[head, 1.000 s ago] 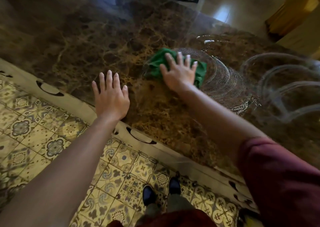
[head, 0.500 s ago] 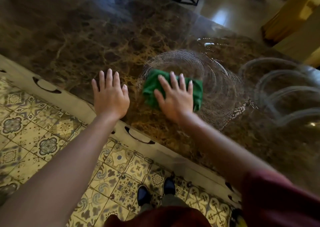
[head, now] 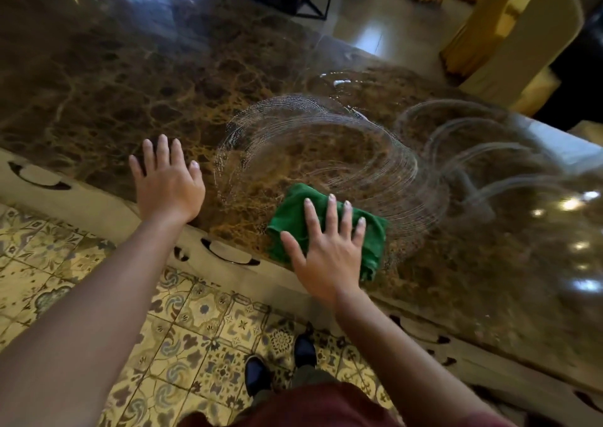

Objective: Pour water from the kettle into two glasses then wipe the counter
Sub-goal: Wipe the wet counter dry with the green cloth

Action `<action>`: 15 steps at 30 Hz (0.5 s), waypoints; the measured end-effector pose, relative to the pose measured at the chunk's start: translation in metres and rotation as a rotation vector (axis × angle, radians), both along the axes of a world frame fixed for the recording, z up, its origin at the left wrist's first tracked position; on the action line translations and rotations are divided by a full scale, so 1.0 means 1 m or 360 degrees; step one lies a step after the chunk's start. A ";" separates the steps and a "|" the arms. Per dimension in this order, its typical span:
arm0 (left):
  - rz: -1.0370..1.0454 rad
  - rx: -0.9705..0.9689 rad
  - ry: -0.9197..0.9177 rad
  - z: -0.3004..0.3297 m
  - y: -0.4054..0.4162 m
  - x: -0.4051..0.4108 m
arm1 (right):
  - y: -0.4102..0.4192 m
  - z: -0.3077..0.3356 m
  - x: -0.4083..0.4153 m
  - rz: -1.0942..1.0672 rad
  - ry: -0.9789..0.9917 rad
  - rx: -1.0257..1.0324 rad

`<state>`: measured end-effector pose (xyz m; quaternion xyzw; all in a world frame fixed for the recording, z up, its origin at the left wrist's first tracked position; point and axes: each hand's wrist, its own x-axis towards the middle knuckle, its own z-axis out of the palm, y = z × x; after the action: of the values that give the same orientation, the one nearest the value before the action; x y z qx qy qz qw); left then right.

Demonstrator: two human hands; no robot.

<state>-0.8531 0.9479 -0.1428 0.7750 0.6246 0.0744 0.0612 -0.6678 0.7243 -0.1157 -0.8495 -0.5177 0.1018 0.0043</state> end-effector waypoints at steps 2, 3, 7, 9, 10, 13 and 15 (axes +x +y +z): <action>0.0002 -0.0023 0.0002 0.003 -0.001 0.000 | -0.002 0.007 0.010 0.0135 0.0043 -0.0004; 0.0004 -0.0031 0.0003 0.004 -0.001 -0.001 | -0.008 0.007 0.018 0.0227 0.0048 -0.0007; 0.0006 -0.0069 0.0028 0.006 -0.003 -0.001 | -0.039 -0.004 0.039 0.0500 -0.0091 0.0043; 0.0000 -0.0086 0.0033 0.009 -0.004 -0.001 | -0.043 -0.008 0.041 0.0462 -0.0112 0.0105; -0.0007 -0.0099 0.0029 0.010 -0.004 -0.002 | -0.045 -0.009 0.040 0.0444 -0.0105 0.0143; -0.0017 -0.0108 0.0031 0.010 -0.005 -0.002 | -0.065 -0.009 0.031 0.0430 -0.0075 0.0276; -0.0002 -0.0103 0.0026 0.009 -0.004 -0.001 | -0.086 -0.009 0.026 0.0442 -0.0043 0.0301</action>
<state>-0.8544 0.9443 -0.1340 0.7736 0.6266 0.0478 0.0812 -0.6421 0.6379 -0.1251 -0.7669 -0.6374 0.0409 0.0632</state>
